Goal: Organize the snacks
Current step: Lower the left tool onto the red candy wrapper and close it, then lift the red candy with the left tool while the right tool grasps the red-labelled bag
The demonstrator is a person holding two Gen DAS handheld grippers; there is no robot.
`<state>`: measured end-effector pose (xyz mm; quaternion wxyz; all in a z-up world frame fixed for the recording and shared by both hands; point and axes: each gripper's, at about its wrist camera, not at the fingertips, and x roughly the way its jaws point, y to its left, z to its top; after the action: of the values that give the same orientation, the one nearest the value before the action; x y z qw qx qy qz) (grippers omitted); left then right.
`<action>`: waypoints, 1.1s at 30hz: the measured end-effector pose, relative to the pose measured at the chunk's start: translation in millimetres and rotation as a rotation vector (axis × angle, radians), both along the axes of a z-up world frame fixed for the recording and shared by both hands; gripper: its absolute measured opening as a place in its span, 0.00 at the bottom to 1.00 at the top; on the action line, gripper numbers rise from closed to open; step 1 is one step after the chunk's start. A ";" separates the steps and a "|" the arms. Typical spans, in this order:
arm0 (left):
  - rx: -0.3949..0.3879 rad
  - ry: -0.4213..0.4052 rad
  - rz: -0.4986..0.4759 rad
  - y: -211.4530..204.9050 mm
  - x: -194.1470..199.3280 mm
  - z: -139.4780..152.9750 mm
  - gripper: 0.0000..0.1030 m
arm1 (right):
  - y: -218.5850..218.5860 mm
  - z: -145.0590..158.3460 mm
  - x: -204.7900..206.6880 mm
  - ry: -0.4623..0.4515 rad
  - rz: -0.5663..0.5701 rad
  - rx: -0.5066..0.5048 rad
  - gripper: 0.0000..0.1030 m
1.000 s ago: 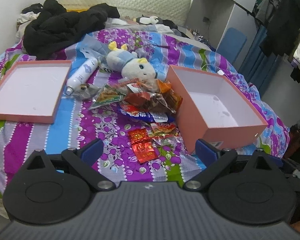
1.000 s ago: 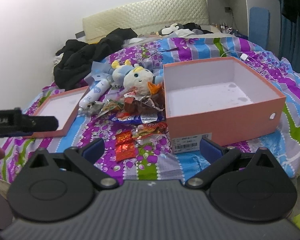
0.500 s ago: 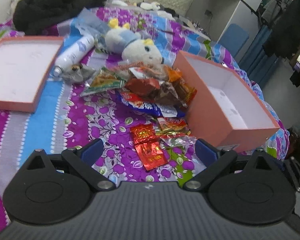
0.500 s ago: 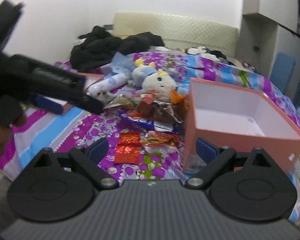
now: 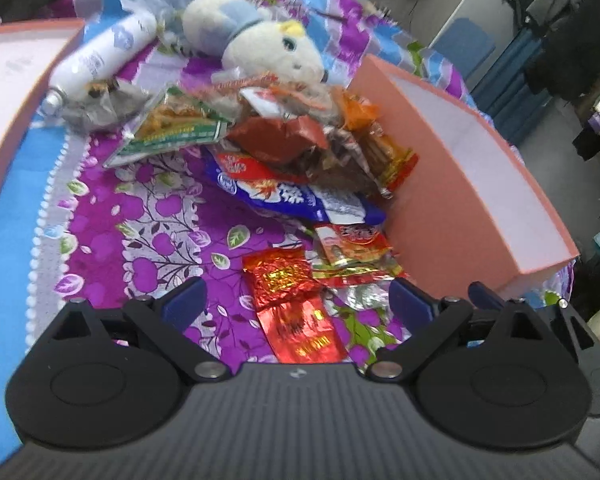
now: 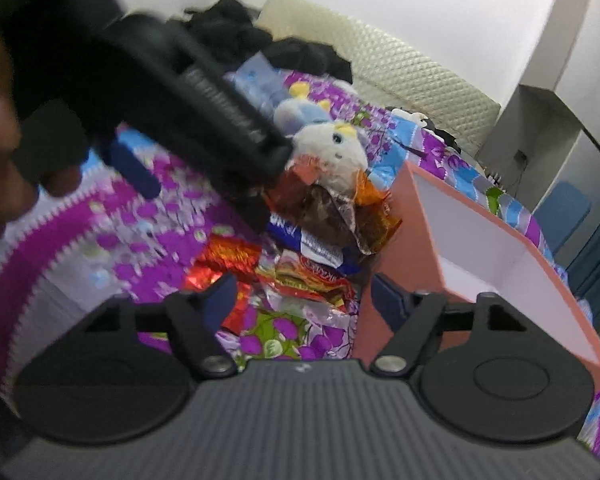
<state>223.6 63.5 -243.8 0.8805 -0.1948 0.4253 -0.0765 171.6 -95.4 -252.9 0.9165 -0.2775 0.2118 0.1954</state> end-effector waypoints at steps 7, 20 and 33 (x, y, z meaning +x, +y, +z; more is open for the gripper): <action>0.011 0.070 -0.007 -0.3 30.6 -26.7 0.95 | 15.4 -29.1 22.5 -0.005 0.024 -0.127 0.50; 0.027 0.133 -0.012 -9.2 60.0 -47.5 0.74 | 27.4 -63.4 48.2 0.022 0.110 -0.168 0.24; 0.054 0.138 -0.005 2.7 49.6 -40.0 0.62 | 21.2 -51.9 37.0 0.060 0.123 -0.142 0.06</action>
<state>273.2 66.2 -283.8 0.8540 -0.1748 0.4872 -0.0535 208.6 -74.2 -304.9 0.8739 -0.3485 0.2351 0.2440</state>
